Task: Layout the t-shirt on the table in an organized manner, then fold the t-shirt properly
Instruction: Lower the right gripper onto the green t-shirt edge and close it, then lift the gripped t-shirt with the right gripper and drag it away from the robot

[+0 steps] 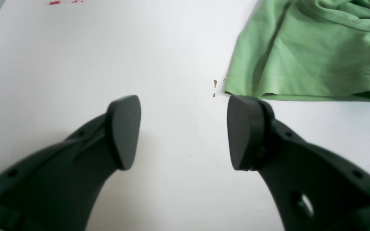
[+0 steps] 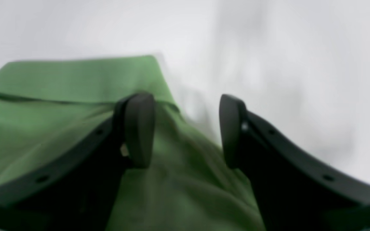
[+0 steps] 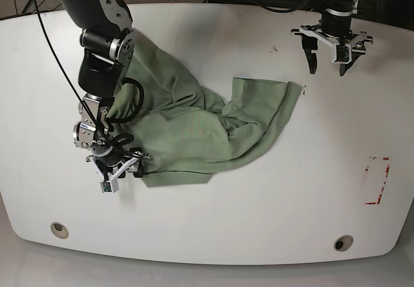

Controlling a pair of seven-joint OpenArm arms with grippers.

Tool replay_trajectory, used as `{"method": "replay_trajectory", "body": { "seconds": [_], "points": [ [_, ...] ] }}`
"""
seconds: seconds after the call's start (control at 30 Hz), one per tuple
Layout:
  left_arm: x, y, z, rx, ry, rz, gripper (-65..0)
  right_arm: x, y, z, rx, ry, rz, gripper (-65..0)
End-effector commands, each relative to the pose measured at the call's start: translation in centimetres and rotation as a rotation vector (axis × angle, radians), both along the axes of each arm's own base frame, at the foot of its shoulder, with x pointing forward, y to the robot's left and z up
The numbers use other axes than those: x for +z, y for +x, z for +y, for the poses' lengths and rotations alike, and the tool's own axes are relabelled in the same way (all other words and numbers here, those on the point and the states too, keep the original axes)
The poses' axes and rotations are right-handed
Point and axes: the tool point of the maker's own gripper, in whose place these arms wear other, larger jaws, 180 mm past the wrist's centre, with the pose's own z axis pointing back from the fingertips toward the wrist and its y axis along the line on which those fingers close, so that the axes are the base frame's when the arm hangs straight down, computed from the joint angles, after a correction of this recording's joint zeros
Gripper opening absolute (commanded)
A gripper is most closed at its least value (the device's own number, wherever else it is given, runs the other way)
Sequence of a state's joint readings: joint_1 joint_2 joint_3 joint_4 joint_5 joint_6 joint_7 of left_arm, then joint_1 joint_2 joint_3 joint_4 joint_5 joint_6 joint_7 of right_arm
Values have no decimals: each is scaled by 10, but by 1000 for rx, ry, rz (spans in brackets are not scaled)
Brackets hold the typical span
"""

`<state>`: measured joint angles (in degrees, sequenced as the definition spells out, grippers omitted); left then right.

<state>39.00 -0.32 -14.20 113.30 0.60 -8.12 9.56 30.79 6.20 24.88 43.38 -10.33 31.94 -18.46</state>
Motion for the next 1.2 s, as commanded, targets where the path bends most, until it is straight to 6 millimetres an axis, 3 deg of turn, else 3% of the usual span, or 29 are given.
{"method": "replay_trajectory", "body": {
  "seconds": [0.0, 0.17, 0.47, 0.73, 0.83, 1.0, 1.17],
  "points": [
    [8, 2, 1, -3, 8, -32, -251, 18, 12, -2, 5, 5, -58, -338],
    [8, 2, 1, -3, 8, -32, -251, -2, -6, 1, 17, 9, -15, -338],
    [8, 2, 0, -2, 7, -31, -251, -14, -17, 5, 20, 15, 9, -339],
    [8, 2, 0, -2, 7, -31, -251, -12, -16, 9, 18, 28, -21, -357],
    [8, 2, 0, -1, 7, -29, -251, -13, -15, 18, 27, 39, -23, -431],
    [6, 1, -3, -6, -3, -26, -250, -13, -15, 20, 31, 38, -22, -639],
    [3, 1, -21, -46, -31, -18, -250, -9, -12, 20, 31, 36, -31, -645]
  ]
}}
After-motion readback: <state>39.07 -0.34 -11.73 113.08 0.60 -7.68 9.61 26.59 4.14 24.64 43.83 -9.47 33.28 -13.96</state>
